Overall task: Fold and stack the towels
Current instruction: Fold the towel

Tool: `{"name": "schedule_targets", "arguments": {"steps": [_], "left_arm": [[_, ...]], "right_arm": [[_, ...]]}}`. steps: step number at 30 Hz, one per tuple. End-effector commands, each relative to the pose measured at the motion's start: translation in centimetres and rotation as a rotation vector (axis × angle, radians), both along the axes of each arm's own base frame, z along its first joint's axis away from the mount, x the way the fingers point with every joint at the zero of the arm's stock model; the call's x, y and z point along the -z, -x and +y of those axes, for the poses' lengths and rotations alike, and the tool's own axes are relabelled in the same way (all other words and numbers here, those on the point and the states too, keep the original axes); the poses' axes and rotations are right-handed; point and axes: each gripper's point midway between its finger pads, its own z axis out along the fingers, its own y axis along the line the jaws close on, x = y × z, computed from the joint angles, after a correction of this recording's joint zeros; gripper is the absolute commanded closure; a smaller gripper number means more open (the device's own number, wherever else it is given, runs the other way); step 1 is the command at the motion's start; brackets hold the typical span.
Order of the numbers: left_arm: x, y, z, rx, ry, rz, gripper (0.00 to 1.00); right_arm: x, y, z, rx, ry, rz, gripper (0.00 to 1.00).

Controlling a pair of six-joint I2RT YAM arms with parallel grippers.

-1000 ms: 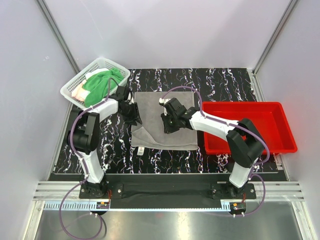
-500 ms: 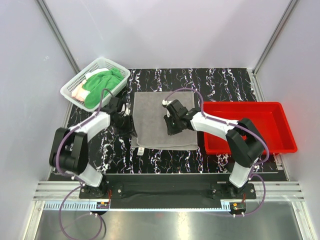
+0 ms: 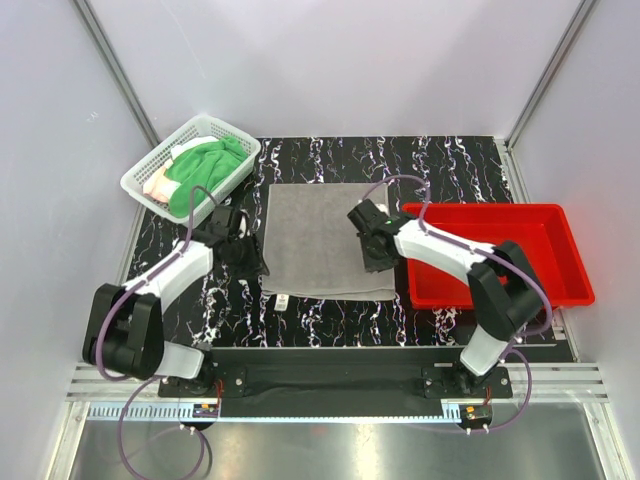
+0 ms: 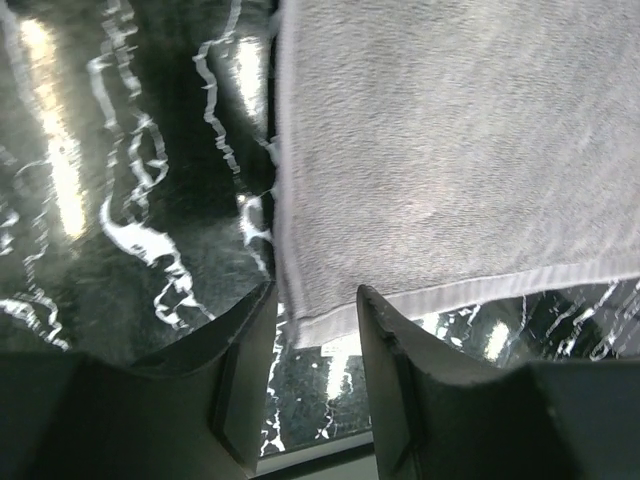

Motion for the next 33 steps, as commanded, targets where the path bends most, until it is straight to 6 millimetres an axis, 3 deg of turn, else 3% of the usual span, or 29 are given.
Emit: {"name": "schedule_targets", "arguments": {"steps": [1,5,14,21,27,30,33], "left_arm": [[-1.6,-1.4,1.0,-0.086,-0.025,-0.118,0.56],[-1.6,-1.5,-0.2,-0.071,0.033,-0.12,0.53],[2.8,0.9,-0.1,-0.056,-0.015,-0.013,0.55],[3.5,1.6,0.7,-0.084,-0.038,-0.012,0.71],[2.7,1.3,0.5,-0.084,-0.021,-0.04,0.87],[2.3,1.1,0.4,-0.078,-0.021,-0.041,0.99],[2.2,1.1,0.7,-0.085,-0.039,-0.042,1.0]], "right_arm": [[-2.7,-0.1,-4.2,0.194,0.024,-0.057,0.7],[-2.5,-0.3,-6.5,0.282,0.021,-0.043,0.68],[0.6,0.9,-5.8,0.292,-0.002,0.041,0.69],[2.4,1.7,-5.3,0.283,-0.022,0.079,0.74],[1.8,1.8,-4.8,0.267,-0.064,0.063,0.78],[1.8,2.0,-4.4,0.263,-0.087,0.07,0.75],[2.1,2.0,-4.3,0.266,-0.092,0.072,0.71]]}}
